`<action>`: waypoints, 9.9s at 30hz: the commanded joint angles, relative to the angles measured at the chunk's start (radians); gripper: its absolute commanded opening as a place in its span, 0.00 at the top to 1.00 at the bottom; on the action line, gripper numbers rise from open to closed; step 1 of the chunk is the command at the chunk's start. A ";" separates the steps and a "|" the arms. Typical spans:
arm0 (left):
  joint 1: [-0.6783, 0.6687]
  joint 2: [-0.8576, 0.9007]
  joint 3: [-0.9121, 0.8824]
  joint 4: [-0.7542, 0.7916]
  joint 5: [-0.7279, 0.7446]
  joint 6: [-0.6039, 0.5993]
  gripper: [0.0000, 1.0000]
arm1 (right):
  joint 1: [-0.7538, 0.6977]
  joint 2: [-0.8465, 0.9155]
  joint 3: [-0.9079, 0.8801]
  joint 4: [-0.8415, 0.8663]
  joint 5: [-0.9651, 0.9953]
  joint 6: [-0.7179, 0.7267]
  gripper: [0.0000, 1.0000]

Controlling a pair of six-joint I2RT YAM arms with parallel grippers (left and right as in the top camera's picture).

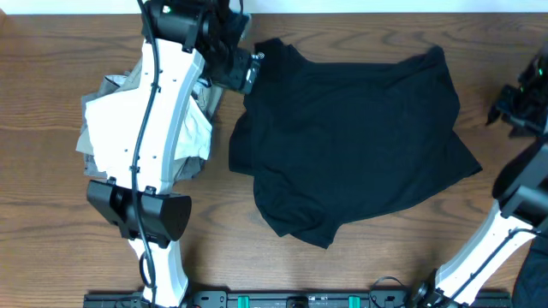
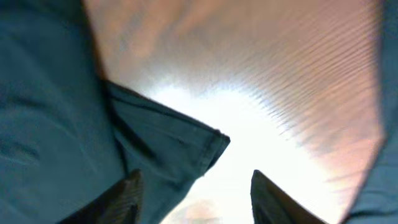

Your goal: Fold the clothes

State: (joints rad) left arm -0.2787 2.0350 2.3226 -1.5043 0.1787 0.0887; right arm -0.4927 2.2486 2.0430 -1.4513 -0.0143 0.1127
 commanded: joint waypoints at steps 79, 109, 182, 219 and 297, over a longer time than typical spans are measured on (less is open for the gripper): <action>-0.132 -0.067 -1.152 0.883 -0.272 -0.205 0.94 | 0.103 -0.372 -0.435 0.319 -0.406 -0.151 0.54; 0.009 -0.141 -0.724 0.434 -0.036 -0.200 0.21 | 0.114 -0.367 -0.538 0.353 -0.266 -0.035 0.43; -0.335 -0.238 -1.338 0.650 0.307 -0.581 0.52 | 0.114 -0.368 -0.547 0.276 -0.278 -0.050 0.44; -0.366 -0.628 -1.361 0.521 0.033 -0.605 0.90 | 0.114 -0.412 -0.547 0.273 -0.334 -0.050 0.44; -0.369 -0.365 -1.244 1.247 0.275 -0.672 0.89 | 0.114 -0.412 -0.547 0.340 -0.386 -0.050 0.41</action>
State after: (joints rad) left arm -0.6445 1.6321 1.0683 -0.2790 0.4637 -0.5694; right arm -0.3931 1.8648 1.4956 -1.1103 -0.3882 0.0605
